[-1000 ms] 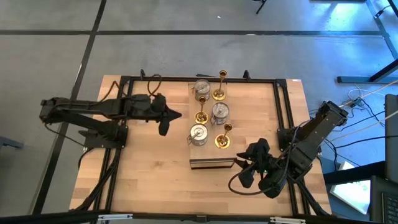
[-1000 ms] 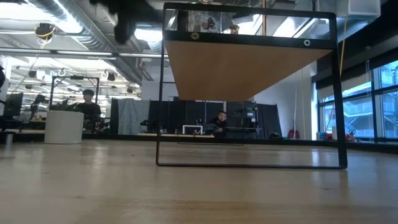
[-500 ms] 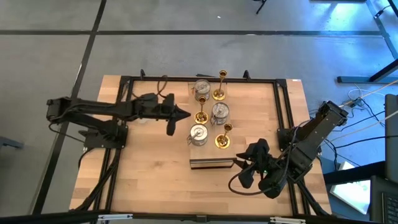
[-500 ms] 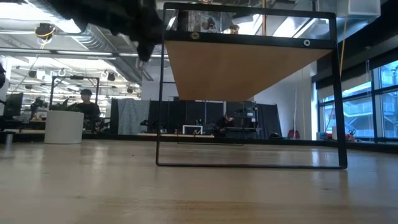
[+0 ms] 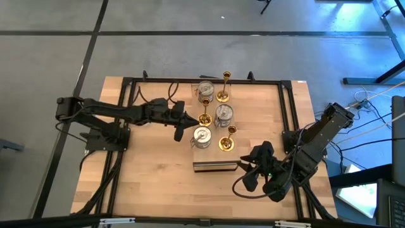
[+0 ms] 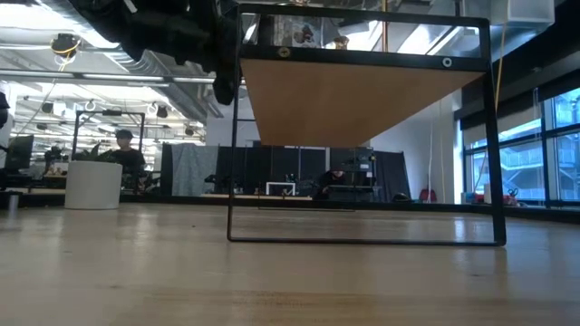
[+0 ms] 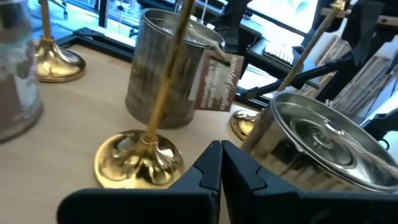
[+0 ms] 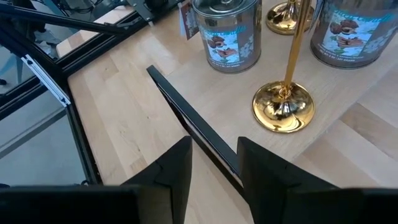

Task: Pick & Place candle stick holders
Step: Put the brown scented candle on the shelf, then adjust the shelf

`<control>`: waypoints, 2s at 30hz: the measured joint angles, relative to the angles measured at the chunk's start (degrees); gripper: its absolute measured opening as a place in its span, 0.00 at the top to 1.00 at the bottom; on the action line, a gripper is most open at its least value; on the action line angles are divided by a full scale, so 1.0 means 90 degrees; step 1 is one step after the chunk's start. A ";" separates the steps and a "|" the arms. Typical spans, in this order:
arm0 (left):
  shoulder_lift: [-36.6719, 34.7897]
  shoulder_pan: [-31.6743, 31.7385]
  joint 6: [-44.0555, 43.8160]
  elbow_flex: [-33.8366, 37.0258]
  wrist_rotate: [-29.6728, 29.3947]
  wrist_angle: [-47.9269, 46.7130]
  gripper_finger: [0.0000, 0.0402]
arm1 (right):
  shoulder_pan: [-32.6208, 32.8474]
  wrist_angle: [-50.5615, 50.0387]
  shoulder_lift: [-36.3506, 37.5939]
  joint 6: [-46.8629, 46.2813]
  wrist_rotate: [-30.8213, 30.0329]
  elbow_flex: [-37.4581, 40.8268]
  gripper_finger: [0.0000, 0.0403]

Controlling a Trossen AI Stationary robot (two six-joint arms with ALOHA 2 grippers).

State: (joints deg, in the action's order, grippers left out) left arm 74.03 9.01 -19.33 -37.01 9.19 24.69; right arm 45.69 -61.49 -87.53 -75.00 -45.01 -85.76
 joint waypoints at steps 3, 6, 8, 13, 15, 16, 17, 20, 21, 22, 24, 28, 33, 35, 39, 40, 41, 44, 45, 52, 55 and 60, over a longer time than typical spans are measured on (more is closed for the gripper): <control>0.0001 -0.0035 -0.0004 0.0000 -0.0002 0.0051 1.00 | -0.0005 -0.0002 0.0000 0.0002 -0.0069 0.0000 0.68; 0.0001 -0.0065 -0.0004 0.0000 -0.0003 0.0108 1.00 | -0.0034 -0.0006 0.0000 0.0002 -0.0092 0.0000 0.68; 0.0001 -0.0093 -0.0005 0.0000 -0.0002 0.0102 1.00 | -0.0043 -0.0010 0.0000 0.0002 -0.0096 0.0000 0.68; 0.0001 -0.0219 -0.0053 0.0000 -0.0004 0.0102 1.00 | -0.0075 -0.0029 0.0000 0.0002 -0.0098 0.0000 0.68; 0.0001 -0.0268 -0.0053 0.0000 -0.0003 0.0100 1.00 | -0.0075 -0.0036 0.0000 0.0002 -0.0112 0.0000 0.68; 0.0001 -0.0293 -0.0053 0.0000 -0.0008 0.0100 1.00 | -0.0075 -0.0048 0.0000 0.0002 -0.0146 0.0000 0.68; 0.0001 -0.0302 -0.0056 0.0000 -0.0012 0.0100 1.00 | -0.0076 -0.0051 0.0000 0.0002 -0.0152 0.0000 0.68; 0.0001 -0.0337 -0.0097 0.0000 -0.0012 0.0100 1.00 | -0.0100 -0.0051 0.0000 0.0002 -0.0199 0.0000 0.68; 0.0001 -0.0341 -0.0104 0.0000 -0.0012 0.0097 1.00 | -0.0114 -0.0051 0.0000 0.0002 -0.0199 0.0000 0.68; 0.0001 -0.0342 -0.0110 0.0000 -0.0005 0.0097 1.00 | -0.0125 -0.0051 0.0000 0.0003 -0.0199 0.0000 0.68; 0.0001 -0.0344 -0.0126 0.0000 0.0001 0.0097 1.00 | -0.0152 -0.0050 0.0000 0.0028 -0.0200 0.0000 0.68; 0.0001 -0.0342 -0.0164 -0.0002 0.0113 0.0097 1.00 | -0.0156 -0.0047 0.0000 0.0049 -0.0214 0.0000 0.68; 0.0001 -0.0349 -0.0173 -0.0005 0.0069 0.0095 1.00 | -0.0156 -0.0046 0.0000 0.0049 -0.0214 0.0000 0.68; -0.0020 -0.0344 -0.0175 -0.0007 -0.0380 0.0078 1.00 | -0.0156 -0.0046 0.0000 0.0049 -0.0212 0.0000 0.68; -0.0142 -0.0345 -0.0287 -0.0010 -0.1148 -0.0010 1.00 | -0.0156 -0.0107 0.0000 0.0049 0.0000 0.0000 0.68; -0.0213 -0.0368 -0.0289 -0.0010 -0.1262 -0.0094 1.00 | -0.0153 -0.0194 0.0000 0.0048 0.0153 0.0000 0.68; -0.0310 -0.0404 -0.0289 -0.0010 -0.1384 -0.0242 1.00 | -0.0153 -0.0308 0.0000 0.0049 0.0327 0.0000 0.68; -0.0718 -0.0528 -0.0217 -0.0012 -0.1872 -0.0801 1.00 | -0.0131 -0.0531 0.0000 0.0049 0.0768 0.0000 0.68; -0.0887 -0.0560 -0.0214 -0.0012 -0.2043 -0.1043 1.00 | -0.0110 -0.0533 0.0000 0.0053 0.0875 0.0000 0.68; -0.2124 -0.0762 -0.1293 -0.0012 -0.2603 -0.2835 1.00 | 0.0123 -0.0339 -0.0141 -0.0625 0.1166 0.0000 0.68; -0.2517 -0.0997 -0.1540 -0.0012 -0.2939 -0.3372 1.00 | 0.0146 -0.0362 -0.0241 -0.1105 0.1006 0.0000 0.68; -0.2873 -0.1637 -0.1716 -0.0012 -0.3651 -0.3595 1.00 | 0.0151 -0.0355 -0.0271 -0.1089 0.0755 0.0000 0.68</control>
State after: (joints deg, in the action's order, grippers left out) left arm 48.18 -5.73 -34.78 -37.12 -23.68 -7.67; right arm 47.05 -64.69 -89.97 -84.81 -38.22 -85.76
